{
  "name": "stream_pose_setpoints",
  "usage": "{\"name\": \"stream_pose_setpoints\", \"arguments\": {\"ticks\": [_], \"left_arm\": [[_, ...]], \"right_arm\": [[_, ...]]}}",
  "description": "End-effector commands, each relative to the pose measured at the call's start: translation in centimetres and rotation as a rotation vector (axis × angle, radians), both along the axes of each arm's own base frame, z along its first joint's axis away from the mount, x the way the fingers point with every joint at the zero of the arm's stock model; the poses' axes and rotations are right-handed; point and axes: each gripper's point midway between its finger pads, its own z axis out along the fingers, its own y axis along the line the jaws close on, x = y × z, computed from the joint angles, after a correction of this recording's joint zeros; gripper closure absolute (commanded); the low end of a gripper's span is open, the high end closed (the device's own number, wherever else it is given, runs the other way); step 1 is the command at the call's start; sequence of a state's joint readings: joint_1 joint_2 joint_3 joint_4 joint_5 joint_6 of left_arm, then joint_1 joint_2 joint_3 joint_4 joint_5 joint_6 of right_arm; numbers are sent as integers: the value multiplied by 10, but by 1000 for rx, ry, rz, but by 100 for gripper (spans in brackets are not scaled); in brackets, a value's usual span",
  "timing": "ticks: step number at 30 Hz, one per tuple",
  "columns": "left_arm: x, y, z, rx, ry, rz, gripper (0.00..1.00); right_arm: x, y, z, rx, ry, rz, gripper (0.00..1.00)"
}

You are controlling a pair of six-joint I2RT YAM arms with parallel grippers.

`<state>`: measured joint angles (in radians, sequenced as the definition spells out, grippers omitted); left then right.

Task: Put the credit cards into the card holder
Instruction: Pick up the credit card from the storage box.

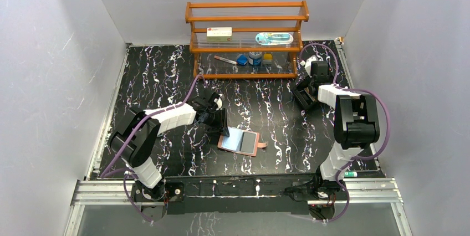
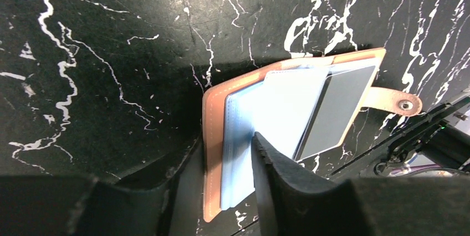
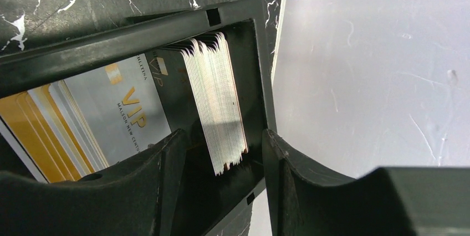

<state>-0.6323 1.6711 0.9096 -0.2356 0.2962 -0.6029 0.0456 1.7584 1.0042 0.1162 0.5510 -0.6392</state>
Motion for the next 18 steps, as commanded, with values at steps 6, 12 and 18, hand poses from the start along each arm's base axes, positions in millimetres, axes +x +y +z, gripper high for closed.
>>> {"name": "stream_pose_setpoints", "arguments": {"ticks": [6,12,18], "left_arm": [[-21,19,-16,94,51,6,84],[-24,19,-5,66,37,21,84],[-24,14,3,20,17,50,83]], "right_arm": [[7,-10,0,-40,-25,-16,48],[6,-13,9,-48,-49,-35,58],[9,-10,19,-28,-70,-27,69]]}}
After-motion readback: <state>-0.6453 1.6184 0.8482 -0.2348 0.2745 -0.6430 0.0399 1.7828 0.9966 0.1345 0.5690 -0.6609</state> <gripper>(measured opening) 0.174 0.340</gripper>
